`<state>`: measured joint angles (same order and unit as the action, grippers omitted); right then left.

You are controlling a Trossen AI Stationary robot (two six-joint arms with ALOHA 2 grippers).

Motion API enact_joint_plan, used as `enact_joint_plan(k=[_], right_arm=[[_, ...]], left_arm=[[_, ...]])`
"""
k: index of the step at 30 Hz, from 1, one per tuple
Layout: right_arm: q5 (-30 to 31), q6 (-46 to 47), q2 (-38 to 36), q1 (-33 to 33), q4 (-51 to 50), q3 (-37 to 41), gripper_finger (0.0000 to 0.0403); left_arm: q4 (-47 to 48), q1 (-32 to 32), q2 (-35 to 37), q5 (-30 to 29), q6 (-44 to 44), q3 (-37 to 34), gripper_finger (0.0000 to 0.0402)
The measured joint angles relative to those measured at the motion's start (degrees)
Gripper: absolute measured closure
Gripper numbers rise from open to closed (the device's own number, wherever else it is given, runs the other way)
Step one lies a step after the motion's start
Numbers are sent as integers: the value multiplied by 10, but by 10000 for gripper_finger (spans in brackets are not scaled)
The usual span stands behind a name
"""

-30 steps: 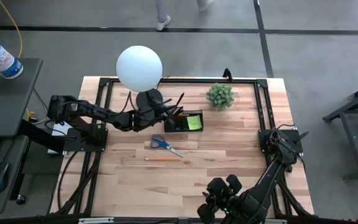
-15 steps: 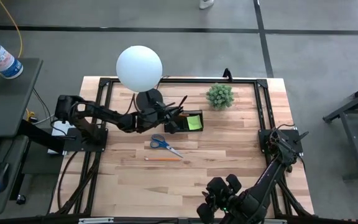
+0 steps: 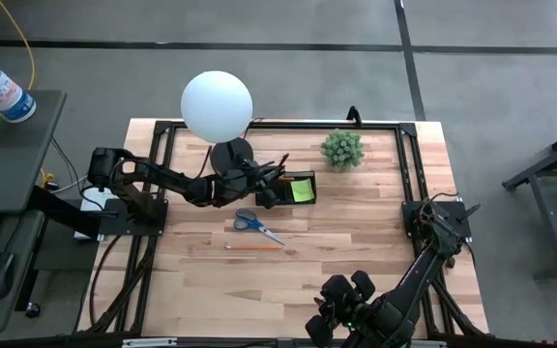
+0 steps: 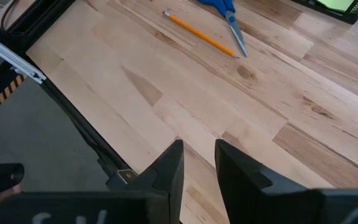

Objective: Pick and place office supplies into organizer
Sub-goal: Put the black pen into the desk organizer, then put the blue scissors into the desk organizer

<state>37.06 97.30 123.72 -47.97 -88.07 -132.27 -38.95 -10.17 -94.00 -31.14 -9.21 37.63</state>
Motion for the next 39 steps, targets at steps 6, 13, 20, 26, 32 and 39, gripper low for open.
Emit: enact_joint_plan(k=[6,13,20,26,32,39], right_arm=[[0,0,0,1,0,0,320],[0,-1,0,4,0,0,320],[-3,-2,0,3,-1,0,320],[-3,-2,0,3,-9,0,320],[9,-26,0,3,-18,0,320],[10,-85,0,10,-19,0,320]], left_arm=[[0,0,0,-2,0,0,309],[-1,0,0,-17,0,0,309],[0,1,32,3,0,0,311],[1,1,93,11,63,0,316],[61,2,176,198,73,0,319],[307,49,251,294,16,0,319]])
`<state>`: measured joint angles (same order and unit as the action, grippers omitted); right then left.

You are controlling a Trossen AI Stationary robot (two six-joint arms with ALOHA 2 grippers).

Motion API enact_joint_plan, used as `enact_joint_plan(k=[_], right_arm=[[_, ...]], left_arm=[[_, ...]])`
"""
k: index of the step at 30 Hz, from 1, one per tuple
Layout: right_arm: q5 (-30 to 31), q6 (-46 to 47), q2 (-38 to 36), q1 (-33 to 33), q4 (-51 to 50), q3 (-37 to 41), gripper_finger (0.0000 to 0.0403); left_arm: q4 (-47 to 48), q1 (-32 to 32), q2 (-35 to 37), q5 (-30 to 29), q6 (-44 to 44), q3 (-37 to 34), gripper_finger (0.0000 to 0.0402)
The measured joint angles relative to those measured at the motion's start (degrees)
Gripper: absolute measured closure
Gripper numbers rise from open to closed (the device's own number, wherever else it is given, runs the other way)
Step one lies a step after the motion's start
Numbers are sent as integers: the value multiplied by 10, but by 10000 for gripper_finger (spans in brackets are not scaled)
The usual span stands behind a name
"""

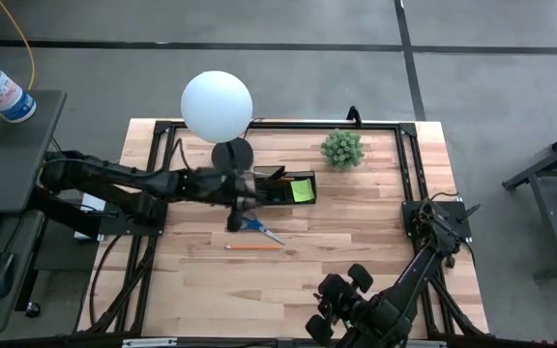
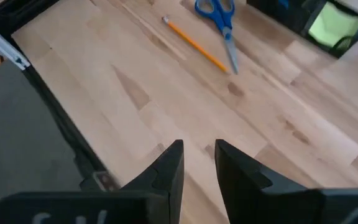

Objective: Pick and place office supplies into organizer
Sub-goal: Put the blue scissors into the desk organizer

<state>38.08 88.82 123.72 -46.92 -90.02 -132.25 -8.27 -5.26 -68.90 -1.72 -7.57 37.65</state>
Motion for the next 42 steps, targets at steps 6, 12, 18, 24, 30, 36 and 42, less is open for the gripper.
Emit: enact_joint_plan(k=[6,12,18,24,30,36,42], right_arm=[[21,-34,0,9,0,0,320],[26,-65,0,23,0,0,320],[26,-85,0,35,0,0,320],[36,-81,0,35,0,0,320],[36,-81,0,34,0,0,320],[37,-79,0,34,0,0,320],[38,-79,0,34,0,0,320]], left_arm=[[177,77,16,-1,31,0,319],[272,102,-10,-76,35,0,319],[238,102,-59,-79,79,-25,319],[232,101,-102,-108,73,-34,318],[215,101,-109,-63,73,-34,318],[214,102,-109,-48,87,-34,318],[212,101,-109,-66,103,-34,318]])
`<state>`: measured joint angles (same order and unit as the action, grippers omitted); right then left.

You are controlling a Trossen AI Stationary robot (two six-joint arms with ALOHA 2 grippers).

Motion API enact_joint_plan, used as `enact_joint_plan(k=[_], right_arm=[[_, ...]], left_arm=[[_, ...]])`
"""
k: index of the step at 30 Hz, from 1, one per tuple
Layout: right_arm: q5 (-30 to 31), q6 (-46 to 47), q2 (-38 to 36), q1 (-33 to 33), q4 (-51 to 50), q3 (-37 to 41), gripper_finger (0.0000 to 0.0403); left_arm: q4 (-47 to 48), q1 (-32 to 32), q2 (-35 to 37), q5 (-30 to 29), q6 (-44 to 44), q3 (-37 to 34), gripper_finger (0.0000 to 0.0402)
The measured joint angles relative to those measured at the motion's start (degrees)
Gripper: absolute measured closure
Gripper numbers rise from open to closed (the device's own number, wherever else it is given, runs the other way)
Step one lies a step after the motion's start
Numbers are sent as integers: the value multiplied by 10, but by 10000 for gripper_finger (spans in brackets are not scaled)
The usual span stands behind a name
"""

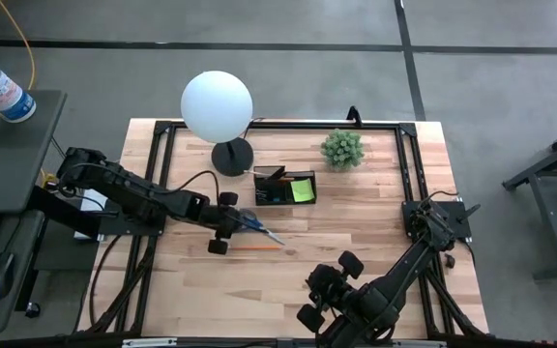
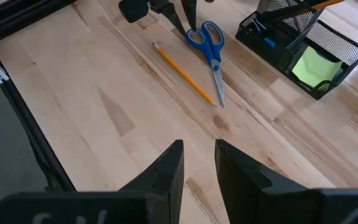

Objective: Pick and place office supplies into organizer
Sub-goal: Put the blue scissors into the desk organizer

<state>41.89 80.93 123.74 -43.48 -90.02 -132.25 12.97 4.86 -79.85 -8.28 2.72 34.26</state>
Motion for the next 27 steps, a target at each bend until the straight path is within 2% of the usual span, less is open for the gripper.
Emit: enact_joint_plan(k=[10,27], right_arm=[[-2,2,0,0,2,0,320],[-2,2,0,0,3,0,320]], left_arm=[[-29,0,-46,19,0,1,318],[-22,0,-64,19,-15,10,318]])
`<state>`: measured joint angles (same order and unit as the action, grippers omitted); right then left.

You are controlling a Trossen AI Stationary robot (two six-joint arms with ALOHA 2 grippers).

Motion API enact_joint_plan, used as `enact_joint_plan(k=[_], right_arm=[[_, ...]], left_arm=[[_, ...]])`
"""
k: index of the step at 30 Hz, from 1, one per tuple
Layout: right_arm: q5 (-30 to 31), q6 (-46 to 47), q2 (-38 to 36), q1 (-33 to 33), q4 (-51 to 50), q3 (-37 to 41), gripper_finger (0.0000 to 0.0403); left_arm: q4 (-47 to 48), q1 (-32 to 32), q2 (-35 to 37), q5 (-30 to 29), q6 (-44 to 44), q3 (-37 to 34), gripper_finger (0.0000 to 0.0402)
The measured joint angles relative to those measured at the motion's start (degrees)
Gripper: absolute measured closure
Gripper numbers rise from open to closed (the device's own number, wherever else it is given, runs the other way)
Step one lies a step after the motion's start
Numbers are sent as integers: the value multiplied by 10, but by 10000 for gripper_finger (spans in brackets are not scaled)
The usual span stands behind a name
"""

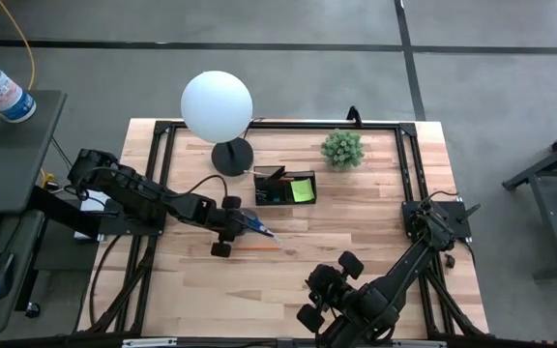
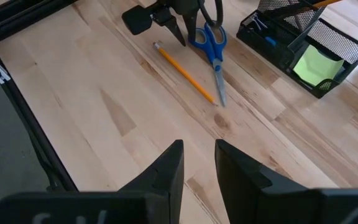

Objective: Pick and place office supplies into organizer
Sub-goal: Put the blue scissors into the desk organizer

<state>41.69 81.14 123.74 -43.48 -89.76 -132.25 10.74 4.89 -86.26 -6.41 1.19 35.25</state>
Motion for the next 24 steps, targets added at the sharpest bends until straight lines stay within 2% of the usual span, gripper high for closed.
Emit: enact_joint_plan(k=[12,17,21,24], right_arm=[[0,0,0,0,0,0,320],[-1,0,0,0,0,0,320],[-1,0,0,0,0,0,320],[-1,0,0,0,0,0,320]], left_arm=[[18,0,0,-3,15,30,318],[32,0,0,-31,36,30,318],[44,0,0,-91,36,30,318],[49,-8,0,-104,52,30,318]])
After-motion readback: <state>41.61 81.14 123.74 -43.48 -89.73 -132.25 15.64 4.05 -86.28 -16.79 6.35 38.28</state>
